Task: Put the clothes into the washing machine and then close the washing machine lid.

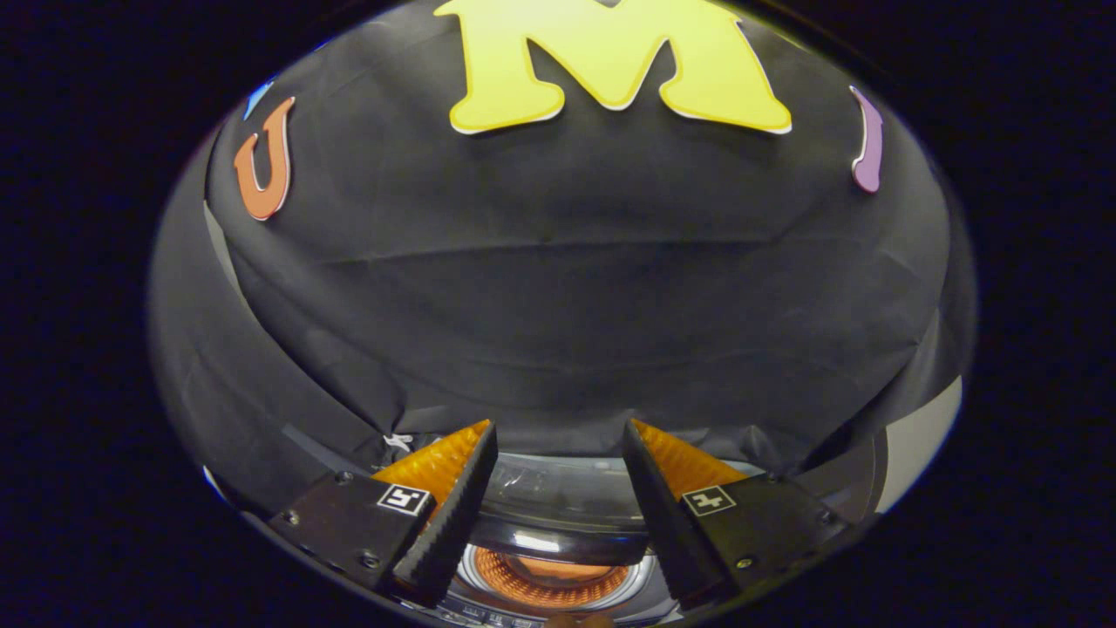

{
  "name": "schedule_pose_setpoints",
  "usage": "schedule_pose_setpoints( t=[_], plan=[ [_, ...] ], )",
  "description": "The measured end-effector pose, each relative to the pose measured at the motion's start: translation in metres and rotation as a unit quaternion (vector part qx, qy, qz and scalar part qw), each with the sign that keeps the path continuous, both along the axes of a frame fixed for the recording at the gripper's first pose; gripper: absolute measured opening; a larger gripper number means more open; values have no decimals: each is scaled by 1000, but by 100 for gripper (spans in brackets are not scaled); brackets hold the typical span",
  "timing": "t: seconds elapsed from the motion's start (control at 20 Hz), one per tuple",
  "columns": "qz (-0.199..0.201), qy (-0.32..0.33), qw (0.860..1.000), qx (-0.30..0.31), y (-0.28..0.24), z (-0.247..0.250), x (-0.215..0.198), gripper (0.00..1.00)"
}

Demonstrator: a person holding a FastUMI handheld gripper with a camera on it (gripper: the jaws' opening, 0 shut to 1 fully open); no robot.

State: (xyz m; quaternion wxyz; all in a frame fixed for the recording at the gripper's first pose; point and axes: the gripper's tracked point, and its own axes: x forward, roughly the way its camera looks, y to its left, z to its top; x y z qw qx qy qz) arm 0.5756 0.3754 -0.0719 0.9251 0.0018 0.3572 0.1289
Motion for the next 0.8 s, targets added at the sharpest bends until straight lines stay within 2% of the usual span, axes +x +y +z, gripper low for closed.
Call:
schedule_pose_setpoints(
  t=[0.8],
  plan=[
    [-3,-55,998,3,-3,-1,-42,90]
  ],
)
